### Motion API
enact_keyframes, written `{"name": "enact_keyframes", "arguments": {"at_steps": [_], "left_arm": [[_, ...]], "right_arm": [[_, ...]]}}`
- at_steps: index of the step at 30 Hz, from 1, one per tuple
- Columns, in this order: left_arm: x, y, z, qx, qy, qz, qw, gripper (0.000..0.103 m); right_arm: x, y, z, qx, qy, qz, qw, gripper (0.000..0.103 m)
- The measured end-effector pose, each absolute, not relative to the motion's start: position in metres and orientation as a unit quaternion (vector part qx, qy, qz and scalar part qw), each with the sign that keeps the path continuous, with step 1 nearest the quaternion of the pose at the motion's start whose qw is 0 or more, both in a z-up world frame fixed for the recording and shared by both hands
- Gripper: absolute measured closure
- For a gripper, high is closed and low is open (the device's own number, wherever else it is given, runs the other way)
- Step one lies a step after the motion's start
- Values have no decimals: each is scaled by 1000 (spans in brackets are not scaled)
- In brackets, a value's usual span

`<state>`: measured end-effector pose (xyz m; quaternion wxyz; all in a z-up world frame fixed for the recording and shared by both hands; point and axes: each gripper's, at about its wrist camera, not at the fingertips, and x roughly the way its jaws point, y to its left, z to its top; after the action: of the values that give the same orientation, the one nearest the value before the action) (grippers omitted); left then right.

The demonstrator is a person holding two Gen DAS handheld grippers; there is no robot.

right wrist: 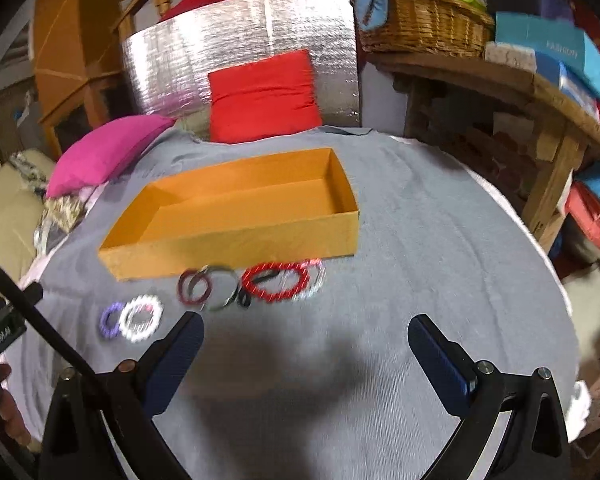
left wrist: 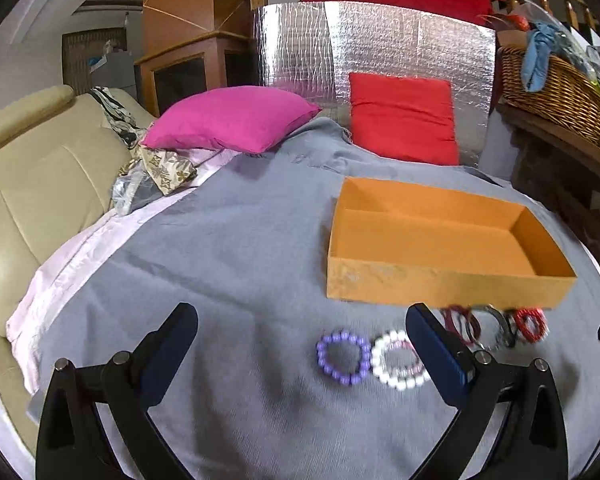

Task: Organize jewelry
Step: 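Move both tools toward the row of bracelets beside the orange tray, then grasp the red beaded bracelet with the right tool while the left tool grasps the white beaded bracelet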

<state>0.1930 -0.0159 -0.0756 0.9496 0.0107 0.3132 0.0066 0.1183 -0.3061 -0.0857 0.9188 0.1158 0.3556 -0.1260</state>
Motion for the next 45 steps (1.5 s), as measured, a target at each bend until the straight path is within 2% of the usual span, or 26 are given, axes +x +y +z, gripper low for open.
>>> {"name": "enact_keyframes", "arguments": {"at_steps": [13,20,28,32,35,37,40,44,45], "left_arm": [[257,-37,-108,34,342,6,939,0],[285,-55,-127,47,377,-10,925,0],[301,-56,-131,41,387,-3,921,0],[287,-56,-119,50,374,-18,926,0],[262,-50,-107,13,374,-46,926,0],[245,-47,-101,-9,370,-61,927,0],[215,-46,-94,-16,357,-80,931,0],[199,-50,-92,12,344,-73,936,0],[199,-50,-94,15,349,-73,934,0]], "right_arm": [[218,-364,-134,151,423,-172,877,0],[249,-378,-135,167,413,-179,877,1],[261,-380,-138,181,422,-161,874,1],[238,-377,-129,176,421,-140,879,1],[209,-363,-122,173,420,-100,885,1],[198,-352,-118,171,422,-61,888,3],[180,-334,-114,137,420,-23,897,26],[163,-319,-121,121,423,1,898,34],[164,-315,-125,118,427,9,897,40]]}}
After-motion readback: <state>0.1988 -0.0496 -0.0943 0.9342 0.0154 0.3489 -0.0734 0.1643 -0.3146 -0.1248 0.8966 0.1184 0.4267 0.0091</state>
